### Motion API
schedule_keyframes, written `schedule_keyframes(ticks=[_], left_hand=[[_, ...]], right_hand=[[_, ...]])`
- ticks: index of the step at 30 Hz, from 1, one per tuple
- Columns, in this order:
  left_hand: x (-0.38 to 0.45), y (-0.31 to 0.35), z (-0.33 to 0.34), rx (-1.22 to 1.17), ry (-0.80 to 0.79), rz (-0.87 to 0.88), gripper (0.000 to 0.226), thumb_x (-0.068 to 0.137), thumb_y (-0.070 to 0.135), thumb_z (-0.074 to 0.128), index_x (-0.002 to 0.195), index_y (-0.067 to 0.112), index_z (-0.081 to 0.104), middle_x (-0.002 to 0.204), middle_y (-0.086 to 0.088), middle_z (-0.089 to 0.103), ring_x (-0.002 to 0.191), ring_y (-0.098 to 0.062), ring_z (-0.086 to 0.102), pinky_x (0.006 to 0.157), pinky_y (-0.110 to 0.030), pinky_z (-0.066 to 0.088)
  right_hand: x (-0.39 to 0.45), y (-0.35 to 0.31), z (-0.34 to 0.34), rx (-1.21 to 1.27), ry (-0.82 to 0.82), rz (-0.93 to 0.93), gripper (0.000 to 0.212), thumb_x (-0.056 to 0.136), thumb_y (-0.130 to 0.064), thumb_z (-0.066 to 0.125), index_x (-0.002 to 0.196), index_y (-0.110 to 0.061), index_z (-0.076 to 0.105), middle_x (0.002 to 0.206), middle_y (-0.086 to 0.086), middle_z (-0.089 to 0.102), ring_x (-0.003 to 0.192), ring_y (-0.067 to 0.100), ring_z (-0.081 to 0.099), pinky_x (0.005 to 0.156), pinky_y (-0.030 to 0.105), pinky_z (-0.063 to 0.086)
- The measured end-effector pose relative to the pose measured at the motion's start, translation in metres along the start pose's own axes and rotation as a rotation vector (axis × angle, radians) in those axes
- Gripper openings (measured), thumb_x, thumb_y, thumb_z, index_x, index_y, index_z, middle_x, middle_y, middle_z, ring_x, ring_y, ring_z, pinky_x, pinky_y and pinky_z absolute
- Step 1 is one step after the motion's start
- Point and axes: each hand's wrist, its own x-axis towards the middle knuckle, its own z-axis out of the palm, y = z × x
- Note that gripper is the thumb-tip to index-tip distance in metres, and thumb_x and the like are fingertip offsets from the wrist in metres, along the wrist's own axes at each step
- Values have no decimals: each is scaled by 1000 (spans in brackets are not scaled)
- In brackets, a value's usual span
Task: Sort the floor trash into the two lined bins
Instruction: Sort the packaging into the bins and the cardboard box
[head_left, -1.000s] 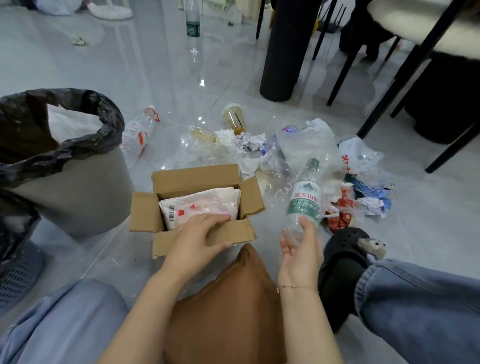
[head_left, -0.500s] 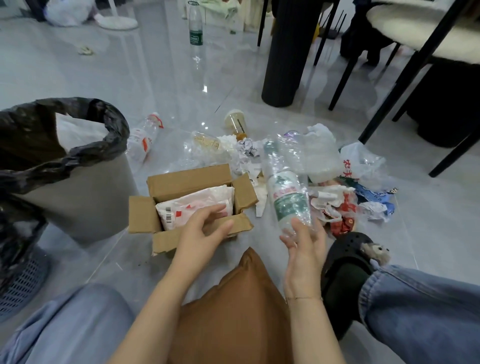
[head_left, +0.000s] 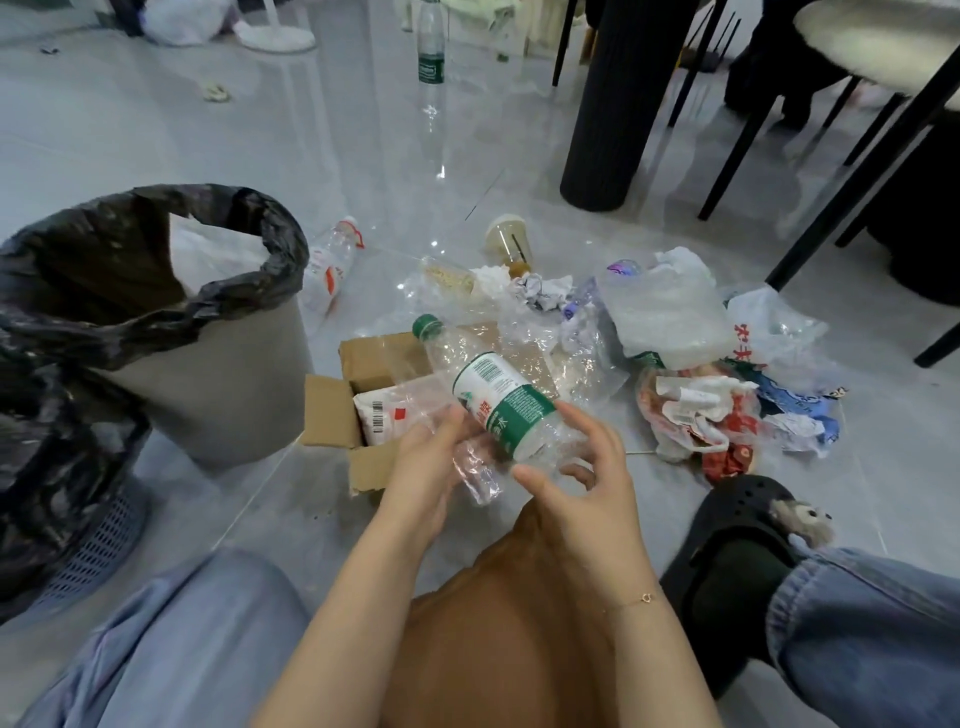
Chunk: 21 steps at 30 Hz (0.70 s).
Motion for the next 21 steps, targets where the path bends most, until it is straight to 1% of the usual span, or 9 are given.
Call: schedule_keyframes(ticks=[3, 5, 8, 10, 12, 15, 16, 18, 21], left_hand=[[5, 7, -13, 71, 127, 34, 51, 87, 21, 65, 132, 4, 50, 118, -19, 66, 103, -29, 68, 94, -49, 52], [6, 13, -21, 83, 192, 79, 62, 89, 15, 65, 144, 10, 36, 129, -16, 60, 107, -25, 65, 96, -42, 52], [-4, 26, -27, 248, 278, 212, 77, 87, 21, 70, 150, 17, 27, 138, 0, 49, 112, -14, 58, 96, -33, 49], [-16, 37, -31, 344, 322, 306, 74, 85, 29, 72, 147, 18, 33, 138, 7, 46, 121, -9, 51, 101, -29, 44], [-33, 52, -34, 225, 238, 309, 67, 84, 38, 70, 141, 19, 40, 135, 6, 52, 121, -8, 52, 99, -27, 43], [-56, 69, -40, -119, -53, 250, 54, 84, 39, 66, 127, 11, 48, 109, -2, 67, 96, -12, 64, 83, -27, 52], [-63, 74, -46, -154, -63, 272, 56, 81, 37, 66, 126, 8, 49, 103, -4, 67, 88, -11, 65, 76, -26, 54], [-71, 78, -54, -192, -9, 335, 69, 72, 40, 78, 127, 7, 52, 100, -5, 67, 82, -10, 66, 73, -26, 56], [-89, 90, -89, -221, 156, 447, 78, 60, 44, 86, 124, 11, 56, 100, -4, 68, 83, -10, 67, 76, -25, 57]], right_hand=[[1, -3, 3, 131, 90, 76, 57, 75, -17, 79, 124, -34, 55, 123, -9, 50, 91, 1, 57, 78, 16, 50], [2, -8, 4, 204, 135, 110, 54, 76, -18, 78, 124, -31, 56, 125, -2, 56, 100, 10, 61, 81, 23, 54], [2, -21, 7, 332, 153, 164, 48, 77, -21, 75, 121, -26, 59, 111, -6, 66, 101, 19, 66, 81, 31, 56], [2, -31, 9, 390, 111, 184, 49, 72, -26, 75, 118, -22, 61, 103, -7, 69, 96, 20, 68, 77, 29, 57], [1, -40, 15, 433, 44, 203, 51, 69, -30, 82, 115, -20, 62, 110, 0, 68, 96, 23, 68, 77, 29, 57], [-5, -51, 30, 465, -88, 208, 58, 62, -39, 82, 114, -20, 64, 113, 6, 69, 103, 27, 67, 84, 37, 57], [-7, -55, 40, 476, -135, 212, 55, 63, -38, 80, 113, -20, 64, 111, 6, 70, 103, 25, 67, 83, 35, 57], [-12, -60, 55, 506, -208, 224, 45, 71, -29, 76, 113, -20, 64, 110, 5, 71, 102, 23, 67, 78, 28, 57], [-21, -71, 92, 435, -335, 234, 46, 76, -29, 75, 119, -24, 62, 118, -4, 67, 108, 13, 64, 88, 26, 54]])
